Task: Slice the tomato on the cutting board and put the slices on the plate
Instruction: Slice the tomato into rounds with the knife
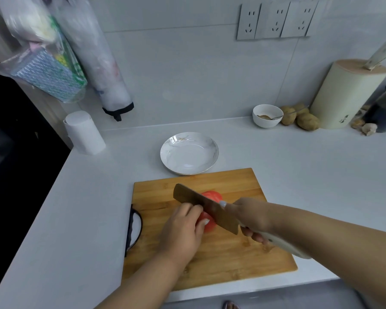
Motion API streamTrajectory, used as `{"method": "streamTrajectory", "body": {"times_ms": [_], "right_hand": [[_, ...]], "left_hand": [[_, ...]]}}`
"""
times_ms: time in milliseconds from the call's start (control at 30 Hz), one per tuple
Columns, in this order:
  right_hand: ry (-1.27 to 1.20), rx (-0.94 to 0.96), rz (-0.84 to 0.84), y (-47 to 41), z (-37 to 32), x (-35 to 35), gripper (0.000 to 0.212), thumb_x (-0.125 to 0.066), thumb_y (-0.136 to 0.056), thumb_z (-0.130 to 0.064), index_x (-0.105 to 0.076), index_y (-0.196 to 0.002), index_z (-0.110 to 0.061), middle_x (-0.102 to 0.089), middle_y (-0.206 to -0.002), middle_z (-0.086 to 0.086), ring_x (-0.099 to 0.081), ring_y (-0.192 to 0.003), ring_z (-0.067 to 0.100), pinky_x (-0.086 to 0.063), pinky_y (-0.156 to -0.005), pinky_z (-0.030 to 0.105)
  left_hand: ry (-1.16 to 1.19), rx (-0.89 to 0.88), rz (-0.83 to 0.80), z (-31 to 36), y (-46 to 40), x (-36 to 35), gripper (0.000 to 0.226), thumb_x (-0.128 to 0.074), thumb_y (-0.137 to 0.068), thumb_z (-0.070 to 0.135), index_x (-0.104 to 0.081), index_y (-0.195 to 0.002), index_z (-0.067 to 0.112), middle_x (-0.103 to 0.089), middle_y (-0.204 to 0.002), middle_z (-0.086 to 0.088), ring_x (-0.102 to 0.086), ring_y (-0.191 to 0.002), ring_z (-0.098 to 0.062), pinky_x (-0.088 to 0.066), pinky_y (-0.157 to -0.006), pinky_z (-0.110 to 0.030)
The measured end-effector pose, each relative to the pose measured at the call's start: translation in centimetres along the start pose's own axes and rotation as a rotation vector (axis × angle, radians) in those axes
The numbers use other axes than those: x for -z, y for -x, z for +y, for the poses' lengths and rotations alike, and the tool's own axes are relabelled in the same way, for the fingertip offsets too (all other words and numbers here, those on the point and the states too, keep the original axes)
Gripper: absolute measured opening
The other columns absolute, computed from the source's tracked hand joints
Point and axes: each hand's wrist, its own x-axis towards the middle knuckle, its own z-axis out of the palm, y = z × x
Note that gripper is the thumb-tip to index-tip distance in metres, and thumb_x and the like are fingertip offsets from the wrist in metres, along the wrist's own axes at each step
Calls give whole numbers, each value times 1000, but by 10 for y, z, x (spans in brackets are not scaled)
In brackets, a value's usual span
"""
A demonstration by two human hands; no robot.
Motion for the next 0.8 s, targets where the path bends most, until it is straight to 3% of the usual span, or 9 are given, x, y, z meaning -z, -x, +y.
{"method": "streamTrajectory", "body": {"times_ms": [133,300,567,800], "right_hand": [[17,28,-10,-17,-12,-15,77,-22,-94,-66,-57,-118,-1,-54,-70,18,-47,-46,26,-42,-48,26],[16,128,23,-27,-13,-30,74,-21,-98,-60,-54,-110,4,-53,-68,17,-47,-43,23,-40,-41,23],[-31,213,44,-24,-5,-30,43,-29,-97,-59,-47,-93,-21,-55,-66,7,-50,-44,18,-43,-43,25],[-88,247,48,-27,-2,-30,38,-34,-97,-58,-51,-101,-24,-54,-61,4,-50,-43,17,-44,-44,25]], "left_hand": [[-1,-16,21,0,-1,0,21,-60,-87,33,-60,-106,23,-57,-101,8,-51,-91,-10,-50,-68,-25],[3,-36,29,-3,1,-2,20,-62,-86,30,-59,-104,23,-56,-97,7,-53,-87,-11,-51,-64,-28],[-32,-122,57,-1,12,-6,21,-65,-83,29,-59,-102,22,-58,-94,4,-54,-86,-13,-53,-65,-28],[-10,-112,113,-5,16,-12,19,-68,-82,26,-62,-99,19,-60,-95,2,-56,-87,-14,-50,-69,-22]]}}
